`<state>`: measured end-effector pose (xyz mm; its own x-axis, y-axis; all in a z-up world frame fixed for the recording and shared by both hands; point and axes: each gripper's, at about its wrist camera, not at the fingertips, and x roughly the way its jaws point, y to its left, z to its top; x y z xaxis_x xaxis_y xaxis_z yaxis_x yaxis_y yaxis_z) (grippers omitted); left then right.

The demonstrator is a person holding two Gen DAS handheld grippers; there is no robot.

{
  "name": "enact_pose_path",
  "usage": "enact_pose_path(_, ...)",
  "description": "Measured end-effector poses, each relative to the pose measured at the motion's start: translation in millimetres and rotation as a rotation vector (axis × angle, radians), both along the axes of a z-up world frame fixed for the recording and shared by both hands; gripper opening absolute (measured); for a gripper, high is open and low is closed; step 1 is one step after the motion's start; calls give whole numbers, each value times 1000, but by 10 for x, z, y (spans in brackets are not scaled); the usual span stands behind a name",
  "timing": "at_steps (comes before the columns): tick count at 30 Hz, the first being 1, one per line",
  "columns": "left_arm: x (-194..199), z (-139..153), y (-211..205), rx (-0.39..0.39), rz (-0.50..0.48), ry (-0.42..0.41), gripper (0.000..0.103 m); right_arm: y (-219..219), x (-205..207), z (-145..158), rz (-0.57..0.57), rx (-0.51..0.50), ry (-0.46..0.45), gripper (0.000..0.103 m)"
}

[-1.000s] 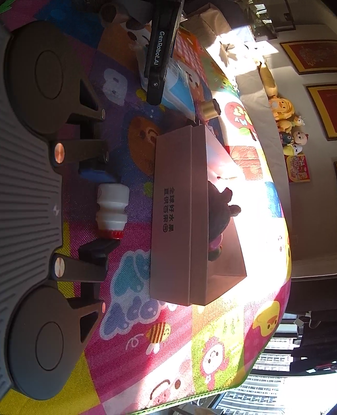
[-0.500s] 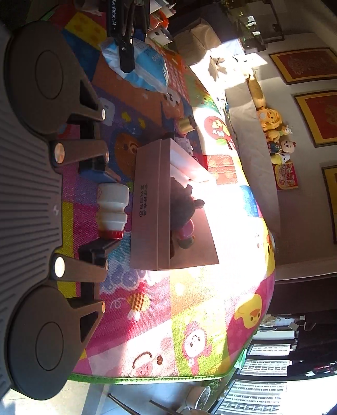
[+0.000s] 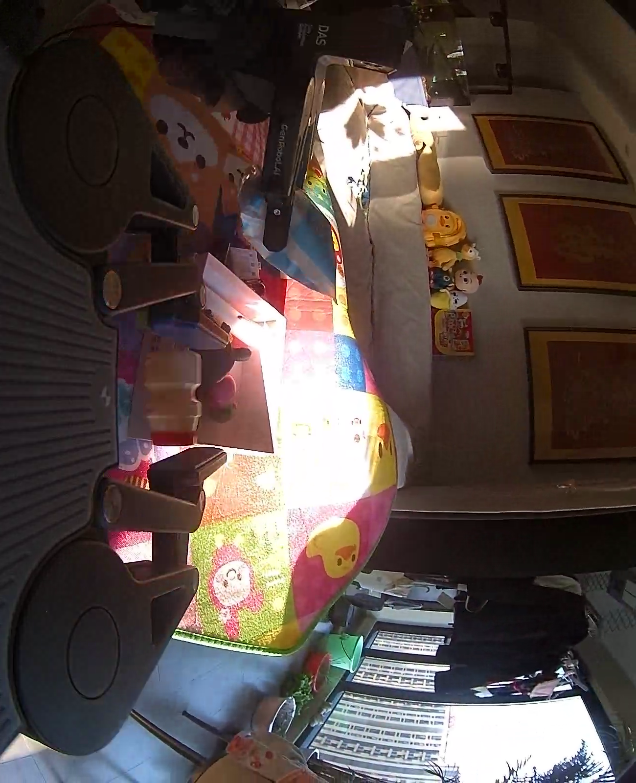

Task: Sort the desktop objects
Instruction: 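Grasp and lift the blue-and-white packet with the left gripper while the right lifts the bottle, then lower the packet into the white box and open the left gripper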

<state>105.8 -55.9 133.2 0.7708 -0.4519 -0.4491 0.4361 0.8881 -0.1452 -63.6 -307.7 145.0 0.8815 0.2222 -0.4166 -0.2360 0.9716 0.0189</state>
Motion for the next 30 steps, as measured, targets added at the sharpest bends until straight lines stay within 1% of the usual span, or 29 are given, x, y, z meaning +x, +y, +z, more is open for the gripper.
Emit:
enact_pose_path(2, 276, -40, -112, -5, 16, -2, 63, -21, 125, -46, -8, 13, 29, 44)
enact_pose_path(4, 459, -100, -146, -24, 15, 21, 82, -22, 257, -93, -22, 18, 58, 44)
enact_pose_path(5, 497, -129, -113, -39, 23, 31, 84, -13, 304, -119, -29, 15, 69, 44)
enact_pose_path(8, 387, -243, 60, -57, 39, 47, 93, 6, 336, -220, -17, -8, 89, 44)
enact_pose_path(9, 295, -298, 138, -46, 50, 51, 95, 4, 330, -260, -19, -21, 90, 44)
enact_pose_path(11, 82, -423, 259, -7, 69, 56, 95, -56, 324, -413, -56, -56, 95, 44)
enact_pose_path(13, -136, -545, 383, 14, 85, 67, 96, -229, 305, -564, -128, -54, 104, 45)
enact_pose_path(14, -249, -601, 449, 11, 88, 76, 96, -368, 284, -633, -174, -34, 110, 45)
enact_pose_path(18, -543, -809, 640, -21, 93, 125, 97, -1191, 53, -803, -443, 158, 148, 46)
enact_pose_path(19, -572, -855, 655, -19, 94, 136, 97, -1351, -28, -831, -502, 182, 155, 46)
enact_pose_path(21, -589, -927, 658, -13, 94, 161, 97, -1576, -190, -885, -590, 194, 165, 46)
enact_pose_path(23, -554, -983, 644, -19, 96, 198, 97, -1679, -298, -932, -594, 224, 174, 46)
enact_pose_path(25, -531, -1007, 606, -21, 102, 219, 97, -1625, -316, -1000, -542, 229, 185, 47)
enact_pose_path(26, -542, -1003, 584, -19, 104, 221, 97, -1538, -290, -1045, -518, 201, 189, 49)
enact_pose_path(28, -585, -974, 548, -17, 96, 215, 98, -1331, -205, -1147, -474, 113, 191, 52)
enact_pose_path(30, -648, -934, 526, -14, 81, 207, 100, -1134, -126, -1231, -402, 54, 189, 55)
